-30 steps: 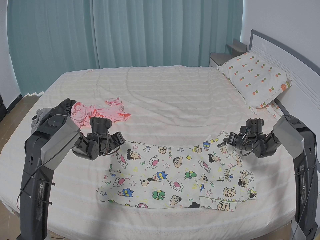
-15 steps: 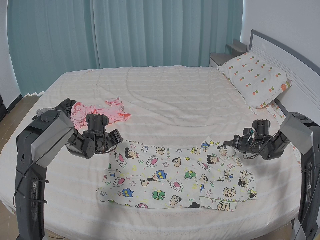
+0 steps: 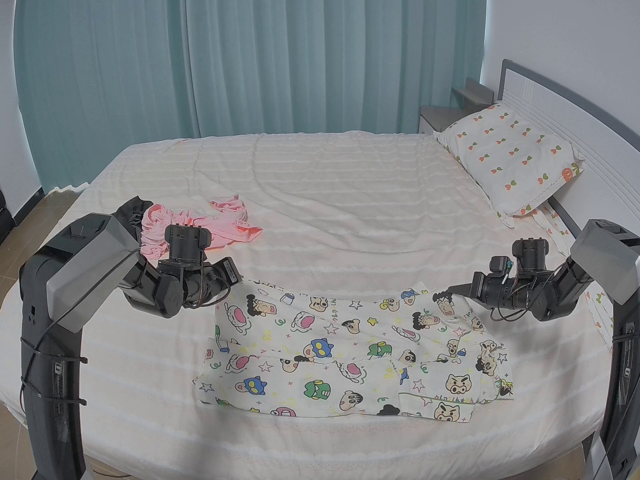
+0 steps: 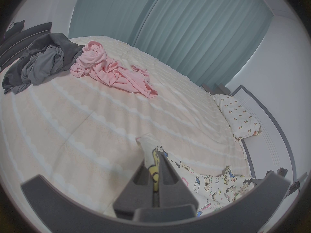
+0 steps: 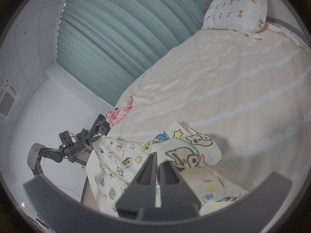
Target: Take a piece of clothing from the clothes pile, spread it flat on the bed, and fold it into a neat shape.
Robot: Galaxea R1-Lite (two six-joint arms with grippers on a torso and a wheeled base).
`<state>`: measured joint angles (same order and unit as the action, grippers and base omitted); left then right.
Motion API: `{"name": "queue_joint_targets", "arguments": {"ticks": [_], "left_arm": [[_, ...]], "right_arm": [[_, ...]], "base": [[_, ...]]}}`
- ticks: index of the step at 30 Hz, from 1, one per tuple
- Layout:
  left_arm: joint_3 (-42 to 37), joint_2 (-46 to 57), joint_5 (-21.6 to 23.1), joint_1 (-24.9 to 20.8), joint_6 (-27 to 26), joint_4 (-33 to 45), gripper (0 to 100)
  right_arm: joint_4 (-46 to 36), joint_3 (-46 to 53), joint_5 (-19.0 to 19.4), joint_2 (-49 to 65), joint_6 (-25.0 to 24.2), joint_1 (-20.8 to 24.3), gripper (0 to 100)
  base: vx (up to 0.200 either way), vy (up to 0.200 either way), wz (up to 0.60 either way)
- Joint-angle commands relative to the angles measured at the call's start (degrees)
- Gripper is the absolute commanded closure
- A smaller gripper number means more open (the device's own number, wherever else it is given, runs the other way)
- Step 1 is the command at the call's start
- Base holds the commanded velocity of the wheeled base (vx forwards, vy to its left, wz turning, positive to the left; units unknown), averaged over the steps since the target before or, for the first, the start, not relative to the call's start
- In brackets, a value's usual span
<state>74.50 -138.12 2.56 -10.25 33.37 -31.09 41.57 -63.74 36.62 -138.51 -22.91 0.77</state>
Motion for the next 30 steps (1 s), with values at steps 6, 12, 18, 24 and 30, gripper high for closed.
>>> {"name": "queue_joint_targets", "arguments": {"ticks": [6,12,18,24,30], "left_arm": [[0.2,-0.8,0.0,-0.4,-0.1,0.0,100],[0.1,-1.3,-0.1,-0.4,-0.1,0.0,100],[-0.3,-1.3,-0.2,-0.4,-0.1,0.1,100],[-0.8,-1.3,-0.4,-0.5,-0.1,0.1,100],[-1.6,-1.3,-0.5,-0.5,-0.1,0.1,100]], "right_arm": [[-3.2,-5.2,-1.5,-4.2,0.1,0.0,0],[-6.4,-8.9,-1.6,-6.8,0.3,0.8,0],[-8.5,-12.5,-1.7,-8.8,0.3,2.8,0],[-14.8,-18.5,-3.8,-11.6,0.3,3.7,100],[-14.6,-19.0,-5.5,-11.8,0.7,3.5,100]], "base": [[0.000,0.000,0.00],[0.000,0.000,0.00],[0.000,0.000,0.00],[0.000,0.000,0.00],[0.000,0.000,0.00]]}}
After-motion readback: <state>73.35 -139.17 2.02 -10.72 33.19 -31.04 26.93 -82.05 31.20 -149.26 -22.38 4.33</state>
